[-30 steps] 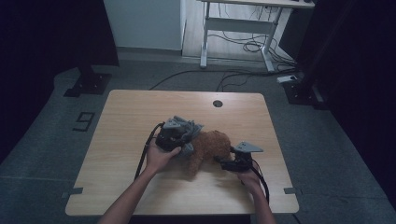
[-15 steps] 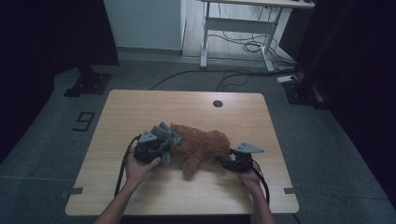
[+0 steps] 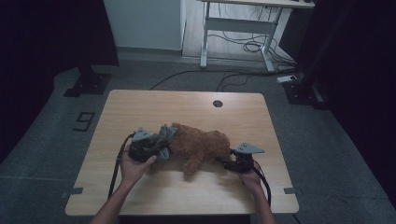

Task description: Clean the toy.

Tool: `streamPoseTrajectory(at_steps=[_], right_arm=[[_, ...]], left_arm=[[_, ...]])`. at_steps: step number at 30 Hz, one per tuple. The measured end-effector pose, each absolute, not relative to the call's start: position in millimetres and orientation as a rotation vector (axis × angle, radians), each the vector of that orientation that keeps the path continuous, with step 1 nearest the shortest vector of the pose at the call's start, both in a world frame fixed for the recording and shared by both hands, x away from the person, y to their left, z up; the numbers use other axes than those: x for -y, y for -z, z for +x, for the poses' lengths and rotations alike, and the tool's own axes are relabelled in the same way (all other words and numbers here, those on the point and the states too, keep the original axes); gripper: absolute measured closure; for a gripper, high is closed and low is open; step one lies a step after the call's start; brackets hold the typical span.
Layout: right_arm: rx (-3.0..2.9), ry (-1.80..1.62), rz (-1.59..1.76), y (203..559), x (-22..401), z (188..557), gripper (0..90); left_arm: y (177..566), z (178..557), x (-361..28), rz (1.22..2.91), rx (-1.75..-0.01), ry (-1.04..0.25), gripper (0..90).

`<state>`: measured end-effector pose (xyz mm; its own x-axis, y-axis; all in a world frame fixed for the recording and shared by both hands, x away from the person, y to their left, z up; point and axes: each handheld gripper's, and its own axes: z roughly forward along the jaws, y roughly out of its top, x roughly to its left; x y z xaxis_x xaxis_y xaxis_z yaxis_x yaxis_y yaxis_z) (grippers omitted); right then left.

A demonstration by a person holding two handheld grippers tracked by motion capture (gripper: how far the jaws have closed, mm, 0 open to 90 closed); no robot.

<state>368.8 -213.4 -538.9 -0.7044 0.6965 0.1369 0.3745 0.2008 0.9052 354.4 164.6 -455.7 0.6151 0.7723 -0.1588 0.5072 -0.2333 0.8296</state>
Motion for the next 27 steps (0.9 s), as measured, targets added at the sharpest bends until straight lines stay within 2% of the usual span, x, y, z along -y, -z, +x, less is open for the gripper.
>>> streamPoseTrajectory(at_steps=[3,7,10,14,19,27], right_arm=[[-2.176,-1.503,1.009,538.9,213.3,368.6,44.2],[-2.174,-1.502,1.016,538.7,213.2,368.4,44.2],[-2.176,-1.505,1.019,538.6,213.5,368.9,44.1],[-2.179,-1.507,1.016,538.4,213.8,368.9,44.1],[-2.187,-1.503,1.001,538.6,214.9,369.4,44.2],[-2.181,-1.528,1.007,539.3,215.3,370.3,44.9]], left_arm=[[440.8,351.7,-136.6,1.915,-0.938,-0.361,78.9],[433.7,353.4,-90.6,1.94,-0.842,-0.308,79.0],[440.0,351.7,-51.0,2.011,-0.779,-0.312,79.0],[465.3,359.8,-16.8,2.116,-0.787,-0.28,78.8],[471.8,361.7,-35.4,2.052,-0.814,-0.237,79.0],[464.2,352.0,-88.6,1.983,-0.881,-0.358,79.3]])
